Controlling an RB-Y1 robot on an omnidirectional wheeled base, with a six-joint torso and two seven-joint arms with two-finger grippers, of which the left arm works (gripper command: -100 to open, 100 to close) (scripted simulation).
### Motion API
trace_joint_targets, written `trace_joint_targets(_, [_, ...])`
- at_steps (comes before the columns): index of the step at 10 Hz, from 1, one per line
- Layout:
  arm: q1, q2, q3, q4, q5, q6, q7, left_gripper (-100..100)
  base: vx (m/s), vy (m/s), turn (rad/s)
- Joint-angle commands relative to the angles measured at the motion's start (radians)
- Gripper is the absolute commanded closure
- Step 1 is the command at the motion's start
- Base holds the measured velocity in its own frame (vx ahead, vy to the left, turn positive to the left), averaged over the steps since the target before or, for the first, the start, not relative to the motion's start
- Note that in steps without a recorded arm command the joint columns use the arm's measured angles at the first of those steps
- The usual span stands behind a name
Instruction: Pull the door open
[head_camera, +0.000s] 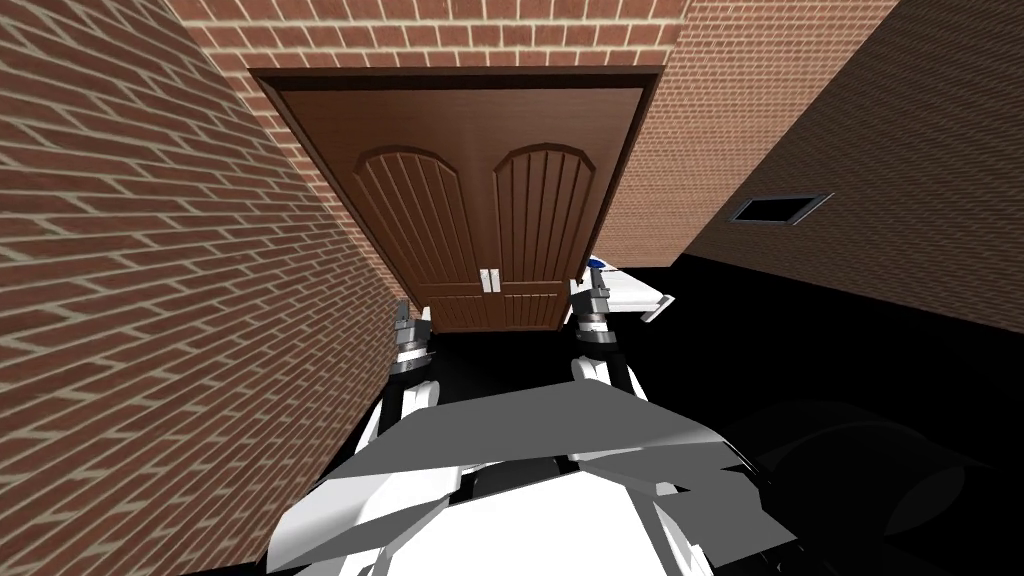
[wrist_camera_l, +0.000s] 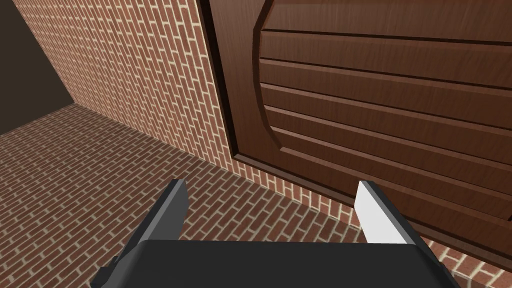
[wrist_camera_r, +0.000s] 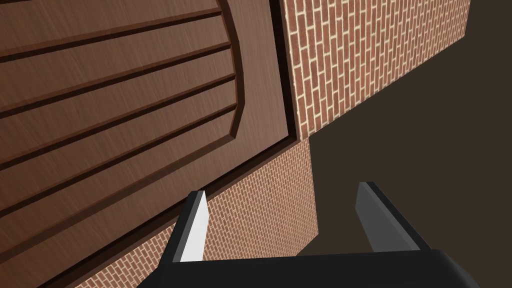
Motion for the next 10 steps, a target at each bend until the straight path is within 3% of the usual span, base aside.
trace_joint_targets(1, [-0.013, 0.01, 0.002, 0.041, 0.001, 0.007, 0.005, -100, 0.096, -0.013, -0.081])
trace_joint_targets(10, [-0.115, 0.063, 0.019, 0.27, 0.007, 0.074, 0.035, -100, 0.102, -0.015, -0.078])
